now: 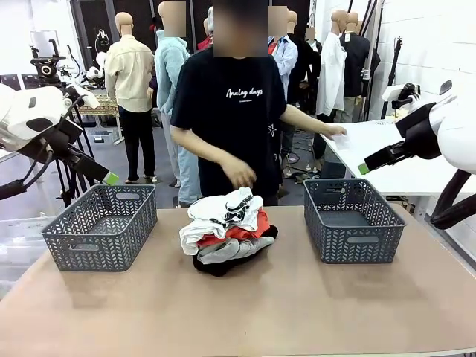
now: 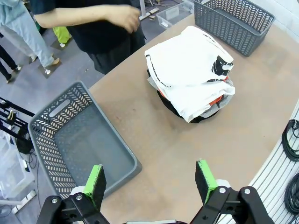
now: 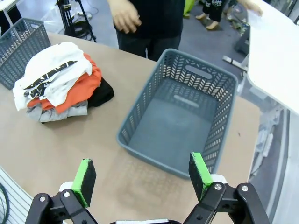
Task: Sort the tops and bottoms.
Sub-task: Lift clothes from the center of the table with your left hand.
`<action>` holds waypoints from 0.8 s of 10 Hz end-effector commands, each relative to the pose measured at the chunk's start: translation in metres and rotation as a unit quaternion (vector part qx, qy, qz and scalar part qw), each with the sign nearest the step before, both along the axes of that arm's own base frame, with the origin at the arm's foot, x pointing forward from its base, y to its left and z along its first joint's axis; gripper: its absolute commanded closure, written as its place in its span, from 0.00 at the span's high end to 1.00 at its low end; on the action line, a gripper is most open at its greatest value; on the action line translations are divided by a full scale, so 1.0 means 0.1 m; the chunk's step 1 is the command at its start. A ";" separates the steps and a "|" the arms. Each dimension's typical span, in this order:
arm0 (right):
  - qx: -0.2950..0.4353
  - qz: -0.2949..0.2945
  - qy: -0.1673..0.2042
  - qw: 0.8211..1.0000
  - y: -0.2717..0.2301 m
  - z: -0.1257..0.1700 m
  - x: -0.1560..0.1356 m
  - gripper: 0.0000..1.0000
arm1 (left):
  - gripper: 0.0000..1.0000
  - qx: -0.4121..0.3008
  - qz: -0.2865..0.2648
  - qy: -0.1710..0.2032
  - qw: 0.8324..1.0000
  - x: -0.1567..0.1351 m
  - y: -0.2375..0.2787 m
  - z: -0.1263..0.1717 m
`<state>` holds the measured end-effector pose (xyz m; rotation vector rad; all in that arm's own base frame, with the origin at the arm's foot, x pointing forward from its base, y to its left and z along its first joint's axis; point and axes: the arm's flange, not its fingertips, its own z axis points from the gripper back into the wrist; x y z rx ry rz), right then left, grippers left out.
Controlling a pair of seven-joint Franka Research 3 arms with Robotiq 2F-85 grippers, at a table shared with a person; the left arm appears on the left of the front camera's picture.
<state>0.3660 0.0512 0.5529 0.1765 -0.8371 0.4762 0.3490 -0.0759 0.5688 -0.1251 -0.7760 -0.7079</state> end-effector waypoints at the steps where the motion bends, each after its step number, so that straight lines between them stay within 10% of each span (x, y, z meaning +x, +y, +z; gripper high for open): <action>1: 0.004 0.002 0.001 1.000 0.00 -0.01 0.01 1.00 | 1.00 -0.005 -0.002 0.001 1.000 -0.01 0.00 0.01; 8: 0.004 0.002 0.001 1.000 0.00 -0.01 0.01 1.00 | 1.00 -0.005 -0.002 0.001 1.000 -0.01 0.00 0.01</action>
